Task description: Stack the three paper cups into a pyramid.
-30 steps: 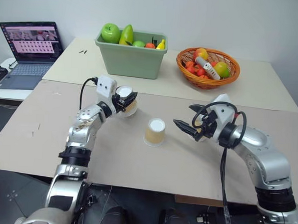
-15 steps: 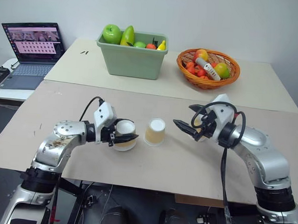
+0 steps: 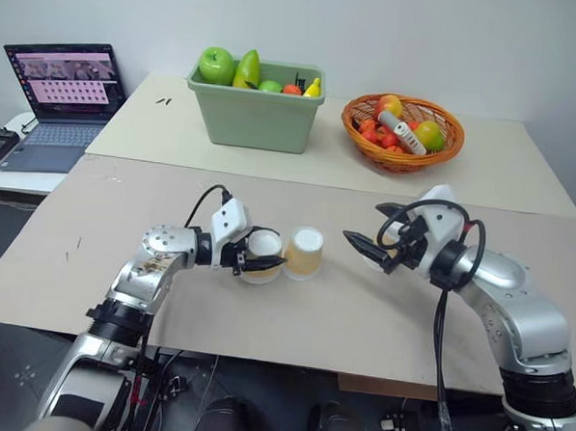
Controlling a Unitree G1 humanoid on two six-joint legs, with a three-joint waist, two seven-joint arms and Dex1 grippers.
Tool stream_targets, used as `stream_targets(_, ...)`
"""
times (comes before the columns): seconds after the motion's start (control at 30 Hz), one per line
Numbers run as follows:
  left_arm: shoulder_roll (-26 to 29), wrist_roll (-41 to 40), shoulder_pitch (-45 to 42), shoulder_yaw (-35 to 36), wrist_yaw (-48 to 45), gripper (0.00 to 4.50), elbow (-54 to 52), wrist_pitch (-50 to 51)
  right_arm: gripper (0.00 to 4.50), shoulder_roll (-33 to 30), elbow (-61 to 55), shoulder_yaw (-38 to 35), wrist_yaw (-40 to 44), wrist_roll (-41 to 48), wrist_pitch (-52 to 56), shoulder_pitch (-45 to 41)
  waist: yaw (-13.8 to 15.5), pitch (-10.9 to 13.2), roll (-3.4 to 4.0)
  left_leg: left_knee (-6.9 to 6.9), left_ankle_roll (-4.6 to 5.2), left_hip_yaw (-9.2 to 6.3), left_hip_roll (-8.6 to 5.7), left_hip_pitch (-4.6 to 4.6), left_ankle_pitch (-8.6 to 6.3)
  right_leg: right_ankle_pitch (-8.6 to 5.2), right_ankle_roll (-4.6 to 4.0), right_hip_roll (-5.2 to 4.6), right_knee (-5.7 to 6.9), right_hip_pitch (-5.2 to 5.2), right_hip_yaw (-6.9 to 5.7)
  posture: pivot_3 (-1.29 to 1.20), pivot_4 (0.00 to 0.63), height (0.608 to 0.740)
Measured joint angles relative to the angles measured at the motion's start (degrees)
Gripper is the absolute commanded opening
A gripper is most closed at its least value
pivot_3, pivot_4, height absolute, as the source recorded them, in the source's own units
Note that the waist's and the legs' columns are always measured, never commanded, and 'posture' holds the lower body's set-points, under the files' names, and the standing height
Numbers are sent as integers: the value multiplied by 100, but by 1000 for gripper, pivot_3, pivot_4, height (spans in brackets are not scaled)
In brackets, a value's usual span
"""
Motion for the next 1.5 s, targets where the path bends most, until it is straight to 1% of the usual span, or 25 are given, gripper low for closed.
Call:
stream_targets(0.27, -118, 93, -218, -24, -153, 2439, 466, -375, 4500, -1, -14, -5, -38, 10, 38, 63, 0, 0, 0, 2, 0, -2, 0, 0, 0, 0, 0, 0, 1, 1, 0, 0, 150, 708)
stream_targets(0.3, -122, 93, -221, -22, -163, 3213, 485, -392, 4500, -3, -20, -5, -39, 12, 44, 64, 1, 0, 0, 2, 0, -2, 0, 0, 0, 0, 0, 0, 1, 2, 0, 0, 150, 708)
stream_targets(0.37, -130, 104, -221, -19, -169, 3694, 506, -406, 4500, -4, -50, -5, -40, 15, 51, 65, 1, 0, 0, 3, 1, -5, 0, 0, 0, 0, 0, 0, 1, 1, 0, 0, 150, 708)
stream_targets(0.43, -137, 204, -198, -50, -173, 4364, 594, -398, 4500, -5, -81, -7, -40, 18, 54, 65, -3, 0, 0, 2, 1, -5, 0, -2, -1, 0, 0, 0, 0, -1, 0, 0, 150, 708)
stream_targets(0.47, -151, 238, -178, -65, -169, 4489, 611, -398, 4500, -7, -92, -14, -40, 22, 57, 65, -4, 0, 0, 1, 1, -5, 0, -4, -1, 0, 0, 0, 0, -3, 0, 0, 150, 708)
stream_targets(0.7, -78, 162, -178, 32, -245, 4489, 328, -221, 4500, -11, -100, -18, -36, 53, 70, 65, -5, 0, 0, -1, 2, -6, 1, -10, -1, 0, 0, 1, -2, -6, -3, 0, 150, 708)
stream_targets(0.8, 156, -21, -174, 169, -345, 4489, -101, 46, 4500, -41, -99, -22, -10, 67, 71, 65, -10, 0, 0, -1, 2, -10, 2, -8, -1, 0, 0, 1, -2, -6, -2, 0, 150, 708)
stream_targets(0.93, 568, -452, -97, 506, -392, 4489, -825, 671, 4500, -200, -98, -103, 104, 118, 71, 68, -13, 0, 0, -2, 2, -46, 2, -8, -1, 0, 0, 0, -2, -6, 0, 0, 150, 708)
stream_targets(1.0, 820, -725, 39, 752, -379, 4489, -1310, 1107, 4500, -308, -96, -311, 202, 193, 72, 103, -12, 1, 0, -4, 2, -58, 2, -8, -1, 0, 0, 0, -2, -4, -1, 0, 150, 708)
stream_targets(1.13, 1227, -1465, 446, 1459, -104, 4489, -2251, 2130, 4500, -635, -124, -1283, 441, 738, 239, 390, 16, 2, 2, -8, 4, -76, -1, -12, -2, 0, 1, -3, -2, 4, -12, 0, 150, 708)
stream_targets(1.2, 1298, -1609, 645, 1667, 94, 4489, -2529, 2407, 4500, -830, -127, -1637, 542, 824, 284, 609, 22, 2, 2, -7, 6, -78, -3, -9, -3, 0, 1, -4, -5, 10, -13, 0, 150, 708)
stream_targets(1.27, 1299, -1803, 1012, 1796, 373, 4489, -2926, 2714, 4500, -1106, -84, -1857, 716, 830, 305, 1056, 17, 2, 1, -7, 6, -80, -2, -6, -4, -1, 1, -5, -8, 12, -11, 0, 150, 708)
stream_targets(1.37, 1240, -1944, 1239, 1802, 673, 4489, -3304, 2986, 4500, -1154, 80, -1830, 824, 722, 287, 1388, 0, 2, 1, -2, 5, -79, -3, 0, -3, 0, 1, -5, -5, 13, -5, 0, 150, 708)
stream_targets(1.5, 1216, -2183, 1313, 1825, 981, 4489, -3701, 3192, 4500, -1254, 467, -1391, 901, 311, 124, 1640, -15, 2, 5, 1, 2, -77, -3, 9, -1, 0, 0, -4, 4, 14, 7, 0, 150, 708)
